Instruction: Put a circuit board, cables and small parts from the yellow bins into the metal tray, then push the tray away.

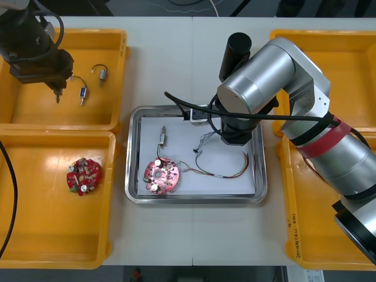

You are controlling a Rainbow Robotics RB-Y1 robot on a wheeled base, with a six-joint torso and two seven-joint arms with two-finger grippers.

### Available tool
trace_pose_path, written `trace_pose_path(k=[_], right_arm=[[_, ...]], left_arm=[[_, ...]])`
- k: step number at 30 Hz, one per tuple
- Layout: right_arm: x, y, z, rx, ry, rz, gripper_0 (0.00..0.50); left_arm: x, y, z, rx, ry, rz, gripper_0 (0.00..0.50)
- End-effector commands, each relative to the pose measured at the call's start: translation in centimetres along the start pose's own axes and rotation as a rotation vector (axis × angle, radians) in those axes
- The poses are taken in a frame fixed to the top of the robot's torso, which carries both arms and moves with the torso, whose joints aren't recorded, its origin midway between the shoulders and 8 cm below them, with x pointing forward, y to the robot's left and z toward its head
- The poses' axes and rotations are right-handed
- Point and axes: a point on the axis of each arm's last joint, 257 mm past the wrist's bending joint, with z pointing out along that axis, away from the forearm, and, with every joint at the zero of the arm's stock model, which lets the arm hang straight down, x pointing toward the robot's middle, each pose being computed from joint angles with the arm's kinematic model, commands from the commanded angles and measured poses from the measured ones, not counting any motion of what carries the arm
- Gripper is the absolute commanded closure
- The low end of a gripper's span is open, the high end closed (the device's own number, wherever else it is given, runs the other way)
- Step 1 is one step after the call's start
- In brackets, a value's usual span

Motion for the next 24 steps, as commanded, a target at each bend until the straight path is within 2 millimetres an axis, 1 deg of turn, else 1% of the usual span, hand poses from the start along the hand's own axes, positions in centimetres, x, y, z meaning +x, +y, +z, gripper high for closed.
trace_pose_path(k=[1, 5, 6, 7, 8, 9, 10, 11, 12, 14, 17, 18, 20, 24], right_arm=[[-0.4, -0.1, 0.6, 0.005, -0.011, 0.024, 0.5], [-0.9, 0.4, 1.0, -0.014, -0.036, 0.031, 0.498], [-0.9, 0.6, 1.2, -0.018, -0.038, 0.033, 0.473], [-0.9, 0.7, 1.3, -0.019, -0.042, 0.036, 0.414], [-0.9, 0.8, 1.3, -0.02, -0.043, 0.038, 0.334], [-0.9, 0.8, 1.4, -0.021, -0.044, 0.039, 0.184], [-0.9, 0.9, 1.4, -0.022, -0.043, 0.04, 0.097], [-0.9, 0.9, 1.4, -0.022, -0.043, 0.041, 0.063], [-0.9, 0.9, 1.4, -0.023, -0.042, 0.043, 0.0], [-1.0, 0.8, 1.2, -0.02, -0.044, 0.045, 0.0], [-1.2, 0.9, 0.8, -0.016, -0.048, 0.038, 0.0], [-1.3, 1.0, 0.6, -0.015, -0.048, 0.034, 0.0], [-1.4, 1.0, -0.4, -0.009, -0.044, 0.028, 0.0], [-1.0, 0.9, -2.4, 0.012, -0.023, 0.024, 0.0]], left_arm=[[-0.7, 0.1, -3.0, -0.007, -0.052, -0.06, 0.5], [-1.0, -0.9, -3.9, 0.003, -0.087, -0.054, 0.5], [-1.1, -1.4, -4.1, 0.009, -0.101, -0.051, 0.5], [-1.0, -1.8, -4.3, 0.016, -0.115, -0.045, 0.5], [-1.0, -1.9, -4.4, 0.019, -0.123, -0.045, 0.5], [-1.0, -2.3, -4.7, 0.026, -0.144, -0.038, 0.5], [-0.8, -2.8, -4.8, 0.035, -0.16, -0.028, 0.5], [-0.7, -3.0, -4.9, 0.038, -0.166, -0.023, 0.5], [-0.5, -3.5, -5.0, 0.05, -0.179, -0.016, 0.5], [0.0, -4.9, -5.4, 0.071, -0.205, 0.007, 0.5], [0.3, -6.3, -5.8, 0.089, -0.23, 0.017, 0.499], [0.5, -7.1, -6.1, 0.103, -0.238, 0.014, 0.5], [0.9, -8.4, -6.2, 0.117, -0.243, 0.016, 0.5], [1.5, -10.1, -6.4, 0.131, -0.251, 0.028, 0.5]])
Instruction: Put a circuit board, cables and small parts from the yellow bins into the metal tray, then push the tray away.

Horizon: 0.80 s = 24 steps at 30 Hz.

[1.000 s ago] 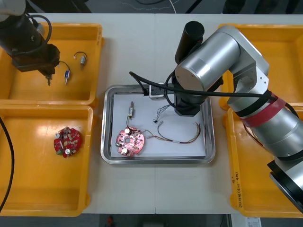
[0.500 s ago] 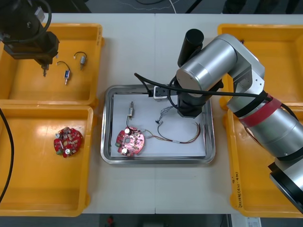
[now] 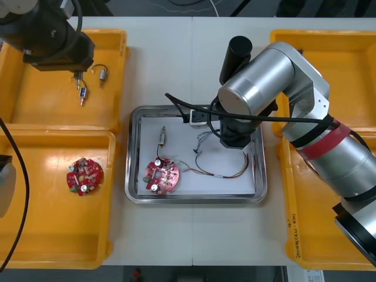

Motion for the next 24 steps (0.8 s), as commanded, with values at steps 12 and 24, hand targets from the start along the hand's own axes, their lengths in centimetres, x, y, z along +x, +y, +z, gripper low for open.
trace_pose_path(k=[12, 24], right_arm=[[-1.9, -1.8, -11.2, 0.174, -0.123, 0.041, 0.0], [2.3, -4.4, -16.6, 0.286, -0.238, 0.249, 0.0]], left_arm=[[1.4, -5.2, -0.5, 0.049, -0.014, -0.036, 0.5], [3.3, -8.2, -0.1, 0.07, 0.011, 0.036, 0.5]])
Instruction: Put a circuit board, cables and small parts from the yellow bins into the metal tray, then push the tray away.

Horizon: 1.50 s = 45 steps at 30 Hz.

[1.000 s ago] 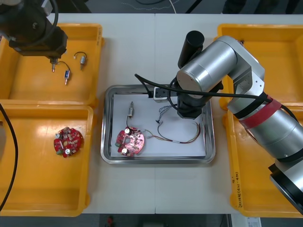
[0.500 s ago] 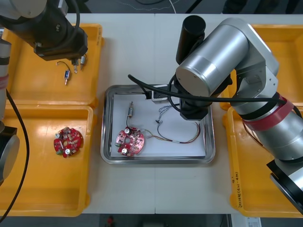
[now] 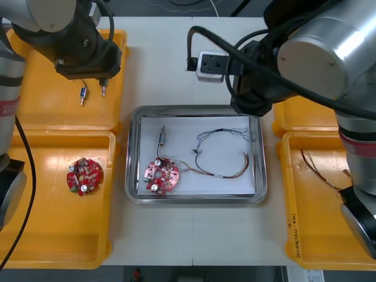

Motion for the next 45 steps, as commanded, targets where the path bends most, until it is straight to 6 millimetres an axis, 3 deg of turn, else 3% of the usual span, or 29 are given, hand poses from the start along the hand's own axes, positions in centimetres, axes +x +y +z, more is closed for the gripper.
trace_pose_path(k=[1, 12, 18, 28, 34, 45], right_arm=[[4.0, -0.8, -1.9, 0.03, 0.003, 0.21, 0.0], [12.4, 0.5, -4.7, 0.025, 0.022, 0.666, 0.0], [17.6, 1.4, -5.6, 0.033, 0.07, 0.91, 0.0], [26.9, 3.0, -7.5, 0.141, 0.206, 1.147, 0.0], [29.5, 4.7, -8.0, 0.143, 0.25, 1.219, 0.0], [31.4, 6.8, -6.9, 0.081, 0.294, 1.337, 0.0]], left_arm=[[1.5, -3.6, -0.2, 0.042, 0.005, 0.027, 0.498], [6.7, -9.9, 2.4, 0.055, 0.09, 0.08, 0.5], [8.1, -13.4, 4.4, 0.099, 0.1, 0.112, 0.5], [9.7, -15.8, 9.4, 0.126, 0.115, 0.137, 0.5], [9.9, -15.6, 11.5, 0.112, 0.109, 0.151, 0.5], [10.8, -15.7, 12.3, 0.1, 0.115, 0.177, 0.498]])
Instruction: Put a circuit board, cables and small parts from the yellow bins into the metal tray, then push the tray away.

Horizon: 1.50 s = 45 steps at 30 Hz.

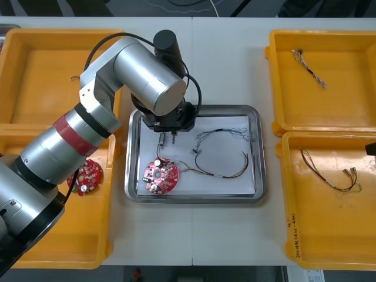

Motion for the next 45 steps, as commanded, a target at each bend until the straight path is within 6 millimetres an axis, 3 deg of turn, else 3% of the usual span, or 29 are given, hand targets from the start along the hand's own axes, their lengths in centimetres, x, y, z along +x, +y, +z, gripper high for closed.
trace_pose_path(k=[1, 12, 13, 15, 16, 17, 19, 27, 37, 42, 45], right_arm=[[1.0, -2.0, -0.2, 0.021, 0.03, 0.085, 0.0], [2.0, -2.3, 0.8, 0.022, 0.068, 0.193, 0.0], [2.0, -2.4, 0.8, 0.026, 0.069, 0.195, 0.0], [2.0, -2.4, 0.8, 0.027, 0.07, 0.198, 0.0], [2.0, -2.4, 0.8, 0.027, 0.07, 0.2, 0.0], [2.1, -2.3, 0.8, 0.025, 0.071, 0.203, 0.0], [2.2, -2.3, 0.9, 0.024, 0.073, 0.208, 0.0], [2.3, -2.4, 1.0, 0.023, 0.081, 0.222, 0.0], [1.8, -1.9, 0.7, 0.007, 0.068, 0.211, 0.0], [1.1, -0.1, 0.2, -0.056, 0.071, 0.162, 0.0], [1.5, 1.0, 0.1, -0.081, 0.109, 0.092, 0.0]], left_arm=[[1.0, -1.9, 0.6, 0.005, -0.006, 0.067, 0.498], [1.6, -1.4, 1.4, -0.015, 0.008, 0.074, 0.493], [1.6, -1.6, 1.4, -0.012, 0.008, 0.074, 0.455], [1.6, -1.5, 1.4, -0.013, 0.008, 0.072, 0.319], [1.6, -1.6, 1.4, -0.012, 0.008, 0.073, 0.189], [1.5, -1.5, 1.4, -0.013, 0.005, 0.072, 0.104], [1.6, -1.6, 1.4, -0.011, 0.007, 0.071, 0.0], [1.1, -1.3, 0.3, -0.009, 0.008, 0.043, 0.0], [0.2, 0.0, -6.4, -0.017, 0.007, 0.008, 0.0], [0.0, 1.5, -9.1, -0.027, 0.009, -0.018, 0.0], [-1.3, 2.0, -10.4, -0.001, -0.031, -0.041, 0.0]])
